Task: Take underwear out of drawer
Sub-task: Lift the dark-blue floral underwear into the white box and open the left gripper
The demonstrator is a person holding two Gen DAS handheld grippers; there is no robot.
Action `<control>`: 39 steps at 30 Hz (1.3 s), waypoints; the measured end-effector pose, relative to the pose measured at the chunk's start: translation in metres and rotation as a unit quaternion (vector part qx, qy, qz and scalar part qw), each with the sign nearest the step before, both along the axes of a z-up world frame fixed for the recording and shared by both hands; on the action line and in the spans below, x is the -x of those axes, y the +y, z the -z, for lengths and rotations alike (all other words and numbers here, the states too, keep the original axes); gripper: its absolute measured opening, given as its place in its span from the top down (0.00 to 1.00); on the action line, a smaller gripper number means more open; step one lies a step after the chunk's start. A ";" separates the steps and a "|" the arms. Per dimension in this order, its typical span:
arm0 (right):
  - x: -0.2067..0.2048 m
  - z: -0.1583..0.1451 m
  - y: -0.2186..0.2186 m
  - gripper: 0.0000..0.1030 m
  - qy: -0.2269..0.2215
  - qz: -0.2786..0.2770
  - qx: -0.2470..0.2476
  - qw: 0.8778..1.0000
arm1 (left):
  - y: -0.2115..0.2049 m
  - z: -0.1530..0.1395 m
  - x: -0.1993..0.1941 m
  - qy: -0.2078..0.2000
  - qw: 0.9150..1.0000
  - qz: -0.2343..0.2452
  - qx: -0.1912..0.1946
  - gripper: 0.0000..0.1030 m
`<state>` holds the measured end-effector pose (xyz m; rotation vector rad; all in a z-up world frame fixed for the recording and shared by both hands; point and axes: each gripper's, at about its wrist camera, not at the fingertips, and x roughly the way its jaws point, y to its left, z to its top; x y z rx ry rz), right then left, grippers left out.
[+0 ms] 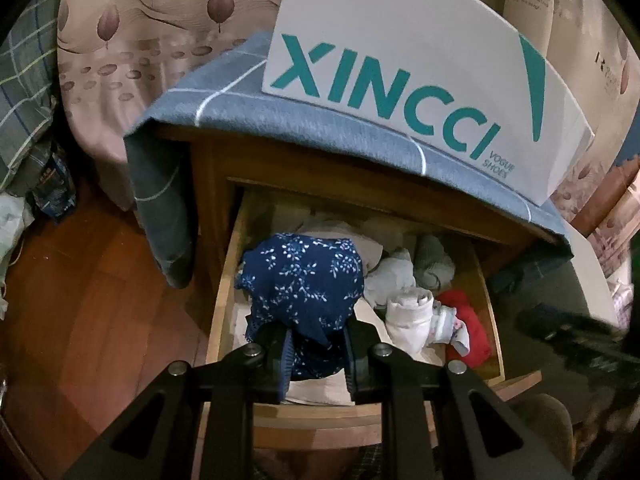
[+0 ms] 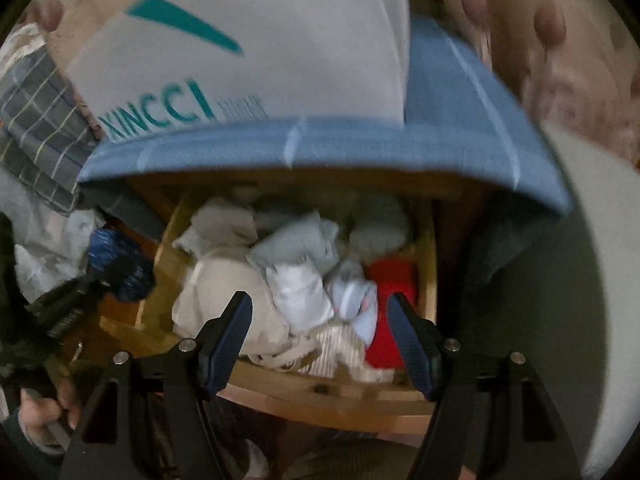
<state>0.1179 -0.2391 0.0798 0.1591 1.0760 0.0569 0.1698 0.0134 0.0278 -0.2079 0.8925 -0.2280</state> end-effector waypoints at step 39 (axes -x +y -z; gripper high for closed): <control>-0.005 0.055 -0.011 0.34 0.065 0.018 -0.029 0.997 | -0.070 -0.207 -0.161 -0.020 0.992 0.101 -0.068 0.80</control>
